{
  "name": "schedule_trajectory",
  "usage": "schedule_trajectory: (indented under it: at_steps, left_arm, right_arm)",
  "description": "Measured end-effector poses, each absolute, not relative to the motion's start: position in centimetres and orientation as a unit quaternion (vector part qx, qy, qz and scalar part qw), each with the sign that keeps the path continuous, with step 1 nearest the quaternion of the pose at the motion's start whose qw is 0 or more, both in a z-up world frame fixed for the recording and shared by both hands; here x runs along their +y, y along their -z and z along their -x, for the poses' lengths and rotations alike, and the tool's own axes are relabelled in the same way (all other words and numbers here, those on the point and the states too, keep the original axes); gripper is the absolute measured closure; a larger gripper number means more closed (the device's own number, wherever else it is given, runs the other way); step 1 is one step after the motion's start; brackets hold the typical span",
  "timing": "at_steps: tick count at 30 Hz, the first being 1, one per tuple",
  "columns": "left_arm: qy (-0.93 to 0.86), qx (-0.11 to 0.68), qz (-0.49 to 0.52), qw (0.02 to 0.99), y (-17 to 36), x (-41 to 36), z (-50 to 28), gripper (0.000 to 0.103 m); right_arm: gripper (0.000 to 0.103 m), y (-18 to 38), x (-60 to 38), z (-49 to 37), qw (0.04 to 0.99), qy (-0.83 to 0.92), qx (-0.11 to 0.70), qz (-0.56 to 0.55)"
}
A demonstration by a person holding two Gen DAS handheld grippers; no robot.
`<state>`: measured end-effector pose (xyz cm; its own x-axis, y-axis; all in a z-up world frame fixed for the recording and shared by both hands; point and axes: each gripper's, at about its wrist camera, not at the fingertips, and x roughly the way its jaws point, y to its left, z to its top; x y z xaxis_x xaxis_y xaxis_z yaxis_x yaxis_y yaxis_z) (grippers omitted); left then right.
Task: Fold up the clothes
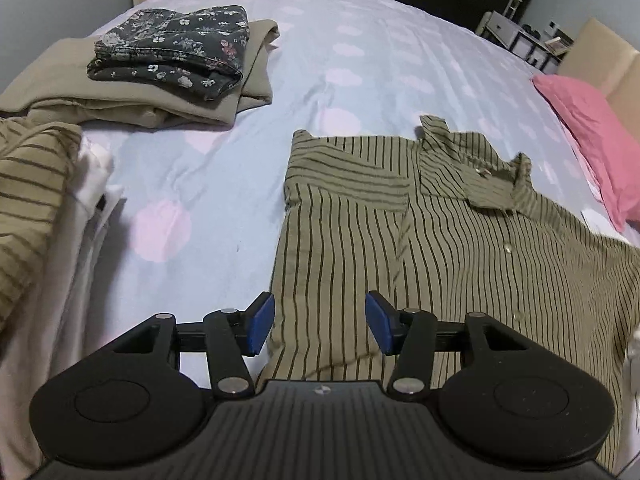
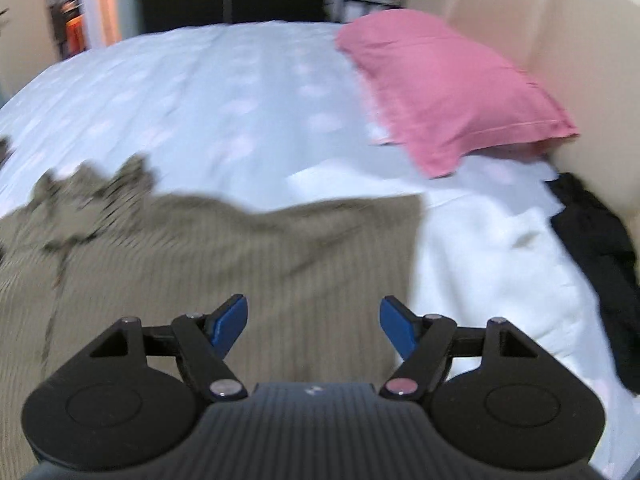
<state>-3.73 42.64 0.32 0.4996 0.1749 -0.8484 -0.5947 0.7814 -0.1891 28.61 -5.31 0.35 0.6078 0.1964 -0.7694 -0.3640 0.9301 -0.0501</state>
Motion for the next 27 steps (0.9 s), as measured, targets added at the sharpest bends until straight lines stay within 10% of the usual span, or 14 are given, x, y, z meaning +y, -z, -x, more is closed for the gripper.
schedule_trajectory:
  at_steps: [21, 27]
  left_arm:
    - [-0.225, 0.484, 0.226, 0.815, 4.2, 41.6, -4.9, 0.055]
    - [-0.227, 0.500, 0.211, 0.809, 5.1, 41.6, -5.1, 0.055]
  right_arm:
    - [0.041, 4.6, -8.8, -46.7, 0.888, -0.119, 0.439, 0.065]
    - [0.081, 6.8, -10.1, -48.1, 0.879, -0.135, 0.458, 0.014]
